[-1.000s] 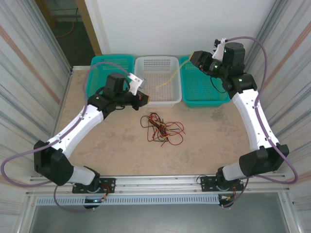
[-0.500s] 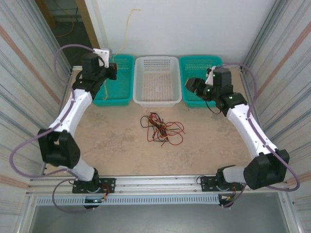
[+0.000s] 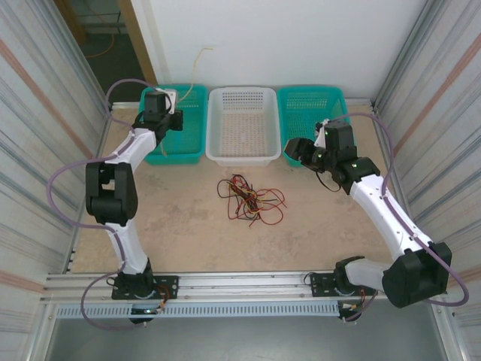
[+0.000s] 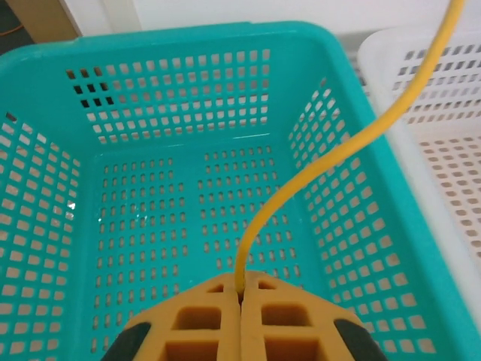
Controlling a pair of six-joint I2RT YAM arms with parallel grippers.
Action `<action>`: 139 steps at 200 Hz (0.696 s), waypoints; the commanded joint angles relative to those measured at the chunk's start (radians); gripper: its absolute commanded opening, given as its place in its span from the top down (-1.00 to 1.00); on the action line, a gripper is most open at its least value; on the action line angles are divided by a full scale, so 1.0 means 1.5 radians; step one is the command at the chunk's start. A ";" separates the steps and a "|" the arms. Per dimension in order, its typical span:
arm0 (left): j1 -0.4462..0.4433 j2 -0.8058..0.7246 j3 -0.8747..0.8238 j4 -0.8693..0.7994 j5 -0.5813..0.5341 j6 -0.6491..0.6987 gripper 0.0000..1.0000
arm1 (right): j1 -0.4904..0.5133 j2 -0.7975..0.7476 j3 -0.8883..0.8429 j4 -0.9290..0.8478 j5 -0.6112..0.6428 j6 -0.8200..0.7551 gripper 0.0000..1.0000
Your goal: Untangle the cables
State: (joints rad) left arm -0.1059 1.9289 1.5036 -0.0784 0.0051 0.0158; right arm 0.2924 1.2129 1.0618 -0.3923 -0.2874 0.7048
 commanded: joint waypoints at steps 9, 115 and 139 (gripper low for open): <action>0.010 0.003 0.012 -0.001 -0.025 0.000 -0.19 | -0.005 -0.003 -0.006 -0.022 0.008 -0.013 -0.17; -0.025 -0.232 -0.044 -0.047 -0.098 -0.105 -0.55 | 0.109 -0.011 -0.010 -0.116 0.293 -0.024 -0.53; -0.088 -0.342 -0.129 -0.067 -0.046 -0.144 -0.45 | 0.109 -0.009 -0.032 -0.080 0.191 -0.019 -0.46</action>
State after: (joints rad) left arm -0.1513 1.5723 1.4132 -0.1387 -0.1242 -0.1089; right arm 0.4500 1.2140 1.0363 -0.5591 0.0750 0.6941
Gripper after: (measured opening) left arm 0.759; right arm 0.750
